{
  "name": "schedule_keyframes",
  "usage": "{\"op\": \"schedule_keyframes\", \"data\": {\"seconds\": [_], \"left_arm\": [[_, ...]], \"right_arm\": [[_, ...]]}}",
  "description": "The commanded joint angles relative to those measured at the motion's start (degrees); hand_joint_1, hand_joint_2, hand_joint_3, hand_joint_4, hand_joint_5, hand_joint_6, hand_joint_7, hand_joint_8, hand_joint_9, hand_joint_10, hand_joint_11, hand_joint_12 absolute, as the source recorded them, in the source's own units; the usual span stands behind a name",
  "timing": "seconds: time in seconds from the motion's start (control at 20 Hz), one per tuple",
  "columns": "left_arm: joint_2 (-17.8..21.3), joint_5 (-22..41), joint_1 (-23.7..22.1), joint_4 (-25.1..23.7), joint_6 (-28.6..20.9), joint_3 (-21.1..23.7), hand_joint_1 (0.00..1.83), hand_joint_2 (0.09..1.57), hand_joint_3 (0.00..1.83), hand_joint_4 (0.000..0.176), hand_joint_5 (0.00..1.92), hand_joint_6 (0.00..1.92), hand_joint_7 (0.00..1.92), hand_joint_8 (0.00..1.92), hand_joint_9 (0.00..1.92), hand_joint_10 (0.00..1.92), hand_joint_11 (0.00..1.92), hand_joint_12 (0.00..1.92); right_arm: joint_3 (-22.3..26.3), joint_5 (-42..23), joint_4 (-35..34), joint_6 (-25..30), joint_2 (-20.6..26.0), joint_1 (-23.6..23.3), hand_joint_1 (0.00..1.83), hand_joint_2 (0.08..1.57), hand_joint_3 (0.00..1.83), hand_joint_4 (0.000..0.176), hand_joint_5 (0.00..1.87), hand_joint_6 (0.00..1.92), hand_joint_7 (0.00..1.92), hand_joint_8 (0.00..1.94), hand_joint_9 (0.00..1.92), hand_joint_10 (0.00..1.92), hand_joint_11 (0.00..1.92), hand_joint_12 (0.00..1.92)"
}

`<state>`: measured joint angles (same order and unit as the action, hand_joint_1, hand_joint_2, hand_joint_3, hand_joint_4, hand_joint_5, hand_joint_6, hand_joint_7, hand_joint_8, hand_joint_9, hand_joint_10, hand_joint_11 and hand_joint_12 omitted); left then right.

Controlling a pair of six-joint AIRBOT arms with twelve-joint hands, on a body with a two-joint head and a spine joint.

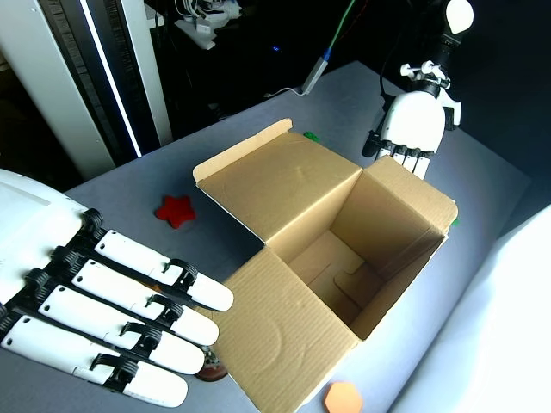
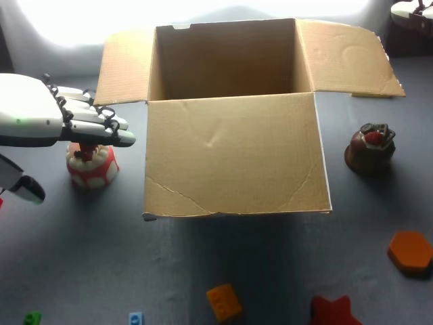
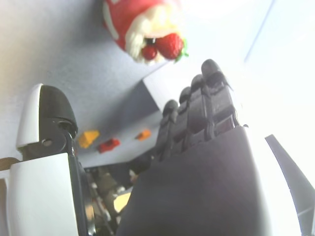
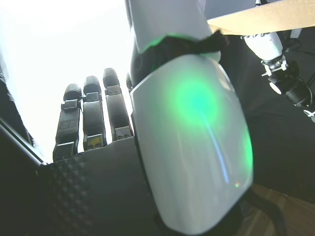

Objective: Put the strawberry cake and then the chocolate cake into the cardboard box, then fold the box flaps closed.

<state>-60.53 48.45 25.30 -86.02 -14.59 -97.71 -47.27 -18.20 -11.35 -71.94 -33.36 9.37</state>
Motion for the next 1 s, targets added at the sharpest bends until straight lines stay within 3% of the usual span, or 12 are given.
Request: {"op": "schedule_keyframes", "data": {"seconds": [0.0,0.15,0.45,0.7,0.75,0.95], "left_arm": [[-0.3,1.0,-0.4,3.7,0.3,-0.7,1.07,0.97,0.0,0.027,0.05,0.0,0.06,0.0,0.09,0.0,0.0,0.47],[-2.4,1.0,-0.2,3.7,0.3,-3.1,1.04,0.99,0.01,0.04,0.04,0.0,0.06,0.0,0.08,0.0,0.0,0.46],[-6.6,0.9,0.1,3.7,0.3,-8.1,1.07,0.97,0.0,0.036,0.07,0.0,0.07,0.0,0.09,0.0,0.0,0.49],[-9.4,0.9,1.0,3.5,0.3,-11.6,1.03,0.99,0.0,0.048,0.05,0.0,0.05,0.0,0.08,0.0,0.0,0.48],[-10.0,0.9,1.4,3.5,0.3,-12.2,1.04,0.99,0.0,0.041,0.05,0.0,0.06,0.0,0.08,0.0,0.0,0.48],[-11.0,0.5,2.5,4.0,1.7,-13.2,1.05,0.98,0.0,0.035,0.07,0.0,0.06,0.0,0.08,0.0,0.0,0.5]], "right_arm": [[-0.1,-7.1,0.1,-0.1,0.7,-0.5,1.17,0.93,0.0,0.0,0.03,0.01,0.11,0.0,0.05,0.01,0.01,0.02],[-0.1,-7.1,0.1,-0.1,0.7,-0.5,1.19,0.95,0.0,0.0,0.03,0.01,0.09,0.0,0.04,0.01,0.0,0.0],[0.0,-7.1,0.1,-0.1,0.7,-0.5,1.16,0.93,0.0,0.002,0.06,0.01,0.11,0.01,0.05,0.01,0.01,0.01],[0.0,-7.1,0.1,-0.1,0.7,-0.6,1.19,0.94,0.0,0.007,0.08,0.02,0.11,0.01,0.05,0.01,0.01,0.02],[0.0,-7.1,0.1,-0.1,0.7,-0.6,1.14,0.95,0.0,0.005,0.08,0.0,0.12,0.0,0.07,0.01,0.0,0.14],[0.0,-7.1,0.1,-0.1,0.7,-0.6,1.15,0.95,0.0,0.009,0.1,0.01,0.13,0.0,0.08,0.01,0.0,0.17]]}}
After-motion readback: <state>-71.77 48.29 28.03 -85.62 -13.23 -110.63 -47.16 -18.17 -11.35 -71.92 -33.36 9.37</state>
